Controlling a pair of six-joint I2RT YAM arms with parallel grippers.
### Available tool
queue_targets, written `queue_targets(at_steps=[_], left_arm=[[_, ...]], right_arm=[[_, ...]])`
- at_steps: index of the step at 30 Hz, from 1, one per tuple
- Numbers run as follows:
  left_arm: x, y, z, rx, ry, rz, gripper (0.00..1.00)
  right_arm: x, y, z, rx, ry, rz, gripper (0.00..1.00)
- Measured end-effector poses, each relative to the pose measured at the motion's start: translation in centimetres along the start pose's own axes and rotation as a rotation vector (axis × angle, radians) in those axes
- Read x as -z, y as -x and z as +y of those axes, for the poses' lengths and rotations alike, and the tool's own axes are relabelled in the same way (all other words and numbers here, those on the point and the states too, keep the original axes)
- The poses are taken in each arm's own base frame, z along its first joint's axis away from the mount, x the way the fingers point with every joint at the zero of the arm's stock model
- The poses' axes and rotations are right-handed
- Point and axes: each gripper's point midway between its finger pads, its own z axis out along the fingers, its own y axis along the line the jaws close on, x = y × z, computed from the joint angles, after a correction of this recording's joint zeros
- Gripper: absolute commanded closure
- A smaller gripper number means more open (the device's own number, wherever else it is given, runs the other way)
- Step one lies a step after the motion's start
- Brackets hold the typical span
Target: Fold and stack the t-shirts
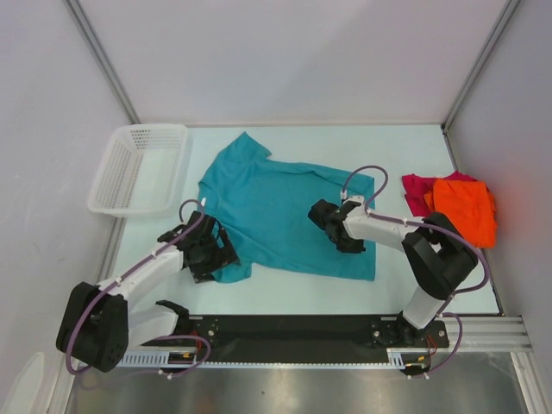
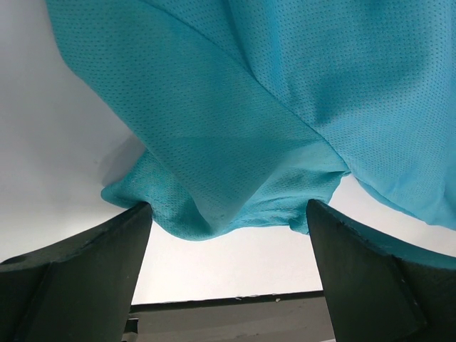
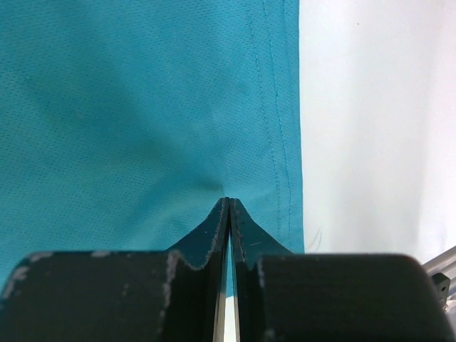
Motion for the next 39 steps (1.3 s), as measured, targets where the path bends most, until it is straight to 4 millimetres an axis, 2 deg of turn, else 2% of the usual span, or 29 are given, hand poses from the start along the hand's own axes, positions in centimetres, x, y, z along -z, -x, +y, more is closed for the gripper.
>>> queue_targets(at_steps=[5,9,18,21,24,27,32,34,39], left_arm=[[0.1,-0.3,-0.1,-0.016,-0.002,-0.018,0.04],[0.3,-1.2,-0.5,-0.026,-0.03,-0.023,0.04],[1.2,-4.9,0.1,-0.033,-0.042,0.032,0.04],[1.7,-6.8,0.7,-0.057,-0.026,0.07,0.04],[2.2,-7.6,1.5,-0.064,0.008,0.091,0.04],[3.5,-7.1,1.5,-0.061,0.037,0.075,0.04],[5.6,-4.5,-1.1,-0.063,0.009,-0.015,0.04],[5.5,-3.9,-1.6,-0.066,0.02,-0.026,0.04],[3.8,-3.6,-1.3,-0.088,0.089,-0.016,0.03]], right_arm=[[0.1,-0.1,-0.4,-0.004,0.002,-0.002,0.93],[0.1,0.0,-0.3,-0.005,0.002,-0.003,0.93],[0.2,0.0,-0.3,-0.005,0.004,-0.003,0.93],[0.4,0.1,-0.4,-0.01,0.009,-0.008,0.93],[0.5,0.1,-0.5,-0.013,0.013,-0.012,0.93],[0.5,0.1,-0.5,-0.014,0.014,-0.013,0.93],[0.6,0.0,-0.5,-0.012,0.016,-0.014,0.93],[0.6,0.0,-0.5,-0.009,0.016,-0.015,0.93],[0.6,0.0,-0.5,-0.007,0.013,-0.02,0.93]])
